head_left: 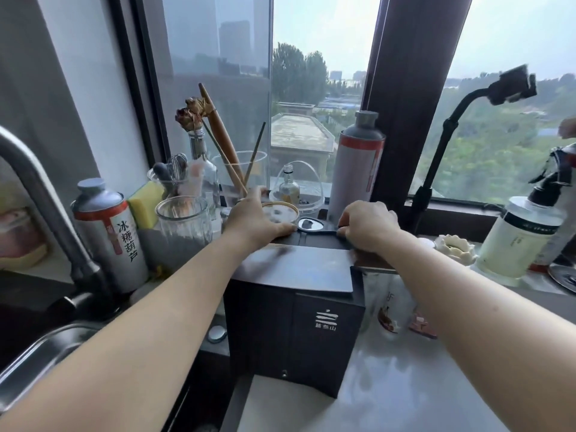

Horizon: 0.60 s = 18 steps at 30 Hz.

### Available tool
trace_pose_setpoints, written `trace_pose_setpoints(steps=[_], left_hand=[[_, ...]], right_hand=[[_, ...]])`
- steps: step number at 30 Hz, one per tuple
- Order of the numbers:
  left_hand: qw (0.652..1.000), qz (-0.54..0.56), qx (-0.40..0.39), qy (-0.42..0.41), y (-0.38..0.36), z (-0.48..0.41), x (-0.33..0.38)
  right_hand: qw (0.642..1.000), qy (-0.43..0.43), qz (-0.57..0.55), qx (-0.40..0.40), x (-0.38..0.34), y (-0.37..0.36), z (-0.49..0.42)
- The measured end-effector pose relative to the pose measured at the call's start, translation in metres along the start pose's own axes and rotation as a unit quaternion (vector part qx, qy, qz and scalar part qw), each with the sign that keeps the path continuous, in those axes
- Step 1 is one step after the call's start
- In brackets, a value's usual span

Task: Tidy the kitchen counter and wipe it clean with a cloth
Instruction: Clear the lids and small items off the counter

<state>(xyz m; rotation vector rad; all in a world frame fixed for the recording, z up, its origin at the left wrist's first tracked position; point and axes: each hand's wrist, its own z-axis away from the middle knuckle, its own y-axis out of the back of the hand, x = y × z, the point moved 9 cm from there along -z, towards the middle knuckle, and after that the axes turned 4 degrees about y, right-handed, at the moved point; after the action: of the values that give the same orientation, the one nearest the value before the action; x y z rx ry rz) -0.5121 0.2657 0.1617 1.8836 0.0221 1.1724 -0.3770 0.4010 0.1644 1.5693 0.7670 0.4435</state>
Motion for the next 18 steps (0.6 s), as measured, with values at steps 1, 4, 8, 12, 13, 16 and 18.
trace_pose_setpoints(steps=[1, 4, 8, 12, 13, 16, 18], left_hand=[[1.000, -0.007, -0.007, -0.009, 0.001, 0.004, 0.004], [0.999, 0.021, 0.011, -0.048, 0.014, 0.027, 0.022], [0.979, 0.119, 0.106, -0.125, 0.036, 0.090, 0.049], [0.965, 0.163, 0.098, -0.179, 0.011, 0.180, 0.054], [0.968, 0.176, 0.059, -0.172, -0.008, 0.201, 0.049], [0.969, 0.196, -0.085, -0.123, -0.080, 0.261, 0.026], [0.966, 0.191, -0.155, -0.079, -0.120, 0.302, 0.004]], right_hand=[[1.000, 0.002, -0.017, 0.003, 0.000, 0.005, 0.003], [0.992, 0.023, -0.109, 0.064, -0.003, 0.034, 0.023], [0.962, 0.072, -0.229, 0.130, -0.007, 0.064, 0.088], [0.946, 0.030, -0.291, 0.137, 0.032, 0.052, 0.191], [0.944, 0.005, -0.303, 0.128, 0.049, 0.041, 0.219], [0.939, -0.103, -0.318, 0.079, 0.102, -0.009, 0.307], [0.931, -0.180, -0.316, 0.039, 0.131, -0.044, 0.367]])
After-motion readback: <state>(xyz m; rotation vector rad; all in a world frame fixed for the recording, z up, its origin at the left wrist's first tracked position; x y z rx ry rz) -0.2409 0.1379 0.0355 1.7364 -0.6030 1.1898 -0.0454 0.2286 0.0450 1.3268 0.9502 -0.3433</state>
